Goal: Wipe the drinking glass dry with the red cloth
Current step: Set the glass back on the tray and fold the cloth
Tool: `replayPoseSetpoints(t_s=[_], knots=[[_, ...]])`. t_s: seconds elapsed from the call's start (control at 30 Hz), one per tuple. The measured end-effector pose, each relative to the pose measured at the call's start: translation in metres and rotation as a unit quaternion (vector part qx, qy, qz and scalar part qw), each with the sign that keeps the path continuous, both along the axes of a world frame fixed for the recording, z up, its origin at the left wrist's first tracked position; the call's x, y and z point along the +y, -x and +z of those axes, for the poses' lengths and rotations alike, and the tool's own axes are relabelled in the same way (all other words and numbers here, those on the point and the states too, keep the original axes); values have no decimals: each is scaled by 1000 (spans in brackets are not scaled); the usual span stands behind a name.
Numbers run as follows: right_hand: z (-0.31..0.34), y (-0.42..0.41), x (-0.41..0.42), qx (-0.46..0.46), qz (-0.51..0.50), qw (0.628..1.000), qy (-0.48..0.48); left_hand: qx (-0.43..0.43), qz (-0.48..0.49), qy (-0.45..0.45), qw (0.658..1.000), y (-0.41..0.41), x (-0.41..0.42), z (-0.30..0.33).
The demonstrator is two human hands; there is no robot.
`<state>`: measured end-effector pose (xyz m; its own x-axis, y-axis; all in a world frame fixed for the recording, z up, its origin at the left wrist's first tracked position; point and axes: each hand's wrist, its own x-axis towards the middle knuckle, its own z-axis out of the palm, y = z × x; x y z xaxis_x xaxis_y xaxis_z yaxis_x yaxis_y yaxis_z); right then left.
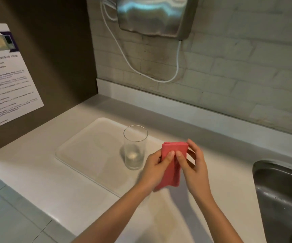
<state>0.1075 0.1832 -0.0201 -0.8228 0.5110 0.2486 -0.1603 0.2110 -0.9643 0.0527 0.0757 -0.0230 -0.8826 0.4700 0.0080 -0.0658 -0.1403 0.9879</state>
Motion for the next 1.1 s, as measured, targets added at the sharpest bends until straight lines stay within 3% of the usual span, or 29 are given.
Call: replayPoseSetpoints(t_s=[0.07,0.17,0.4,0.53,0.63,0.73,0.83,0.97,1.03,1.1], knots=[[8,-1,18,-42,51,997,49,38,-33,-21,999,7,-1,1],[18,-6,33,-33,137,988,61,79,-68,-21,994,15,1,6],[33,-24,34,-8,45,993,-104,87,-72,-33,993,10,1,-4],[42,-41,35,-1,19,993,-120,74,-130,-45,988,1,-3,-3],[36,-42,47,-59,28,992,-108,67,-152,8,986,0,-2,-8],[10,-30,56,-143,3,975,-170,135,-98,141,976,3,6,-24],[-22,-20,59,-210,-29,935,-286,266,-67,320,907,9,16,-45],[-54,-23,55,-244,11,835,-493,470,-72,516,713,18,21,-68],[-69,-27,46,-270,38,795,-541,493,-72,548,672,16,18,-77],[-80,-29,39,-301,57,782,-543,495,-67,550,669,15,15,-83]])
